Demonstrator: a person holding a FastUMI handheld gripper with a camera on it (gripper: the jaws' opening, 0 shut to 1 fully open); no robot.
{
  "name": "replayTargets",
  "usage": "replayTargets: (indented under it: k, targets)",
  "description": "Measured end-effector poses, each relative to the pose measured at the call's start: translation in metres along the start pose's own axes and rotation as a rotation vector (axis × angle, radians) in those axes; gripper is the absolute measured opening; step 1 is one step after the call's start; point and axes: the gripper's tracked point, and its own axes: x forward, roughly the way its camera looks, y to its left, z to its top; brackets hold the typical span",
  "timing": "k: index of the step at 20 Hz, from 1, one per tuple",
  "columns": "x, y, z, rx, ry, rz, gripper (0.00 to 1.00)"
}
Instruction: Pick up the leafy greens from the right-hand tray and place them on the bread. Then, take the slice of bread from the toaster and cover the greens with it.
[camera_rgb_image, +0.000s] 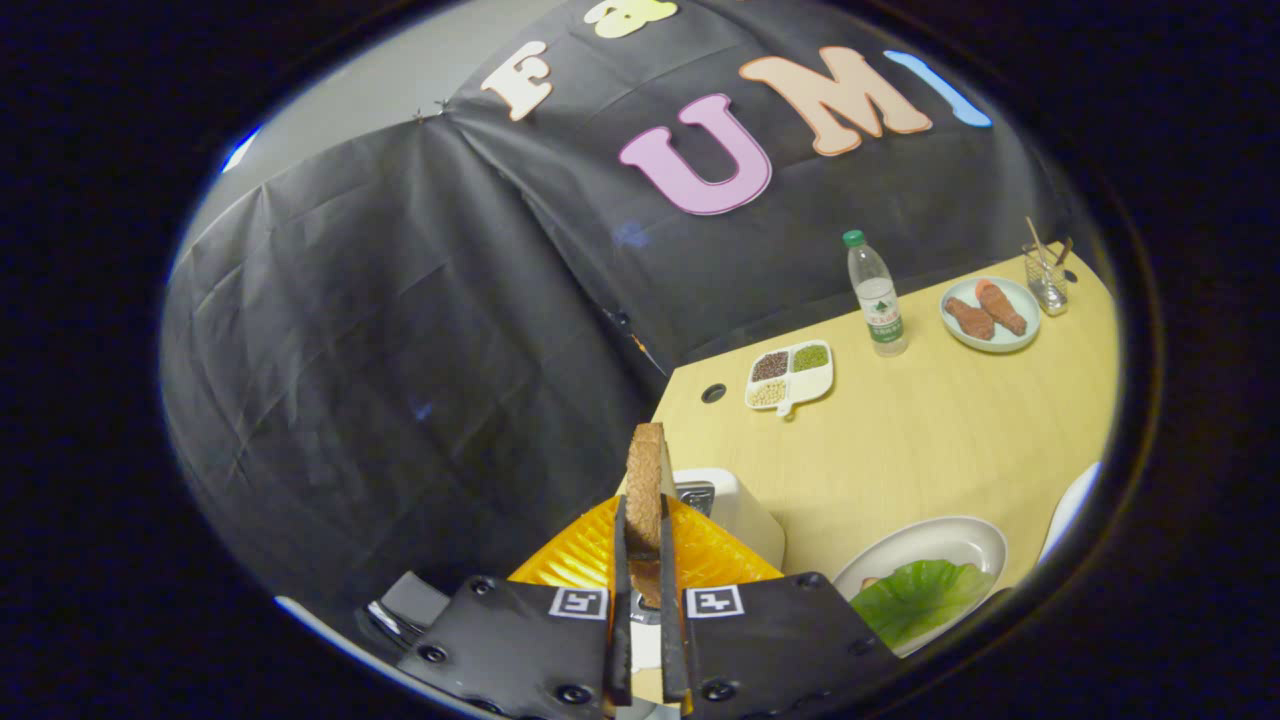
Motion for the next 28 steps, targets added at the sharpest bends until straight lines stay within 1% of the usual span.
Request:
replayTargets:
  k: [4, 7, 11, 15, 17, 20, 23, 27, 28]
  targets:
    - [-0.021, -0.037, 0.01, 0.073, -0.007, -0.052, 0.14]
    - [-0.037, -0.079, 0.008, 0.104, -0.003, -0.116, 0.14]
    - [-0.055, -0.141, -0.021, 0.169, 0.046, -0.208, 0.14]
    - [-0.066, -0.172, -0.051, 0.264, 0.086, -0.219, 0.14]
    - [-0.064, -0.19, -0.064, 0.294, 0.098, -0.244, 0.15]
    - [-0.065, -0.217, -0.088, 0.284, 0.139, -0.313, 0.15]
    - [-0.071, -0.244, -0.101, 0.237, 0.162, -0.403, 0.15]
    - [-0.083, -0.268, -0.12, 0.117, 0.225, -0.497, 0.15]
    - [-0.083, -0.268, -0.124, 0.093, 0.236, -0.499, 0.22]
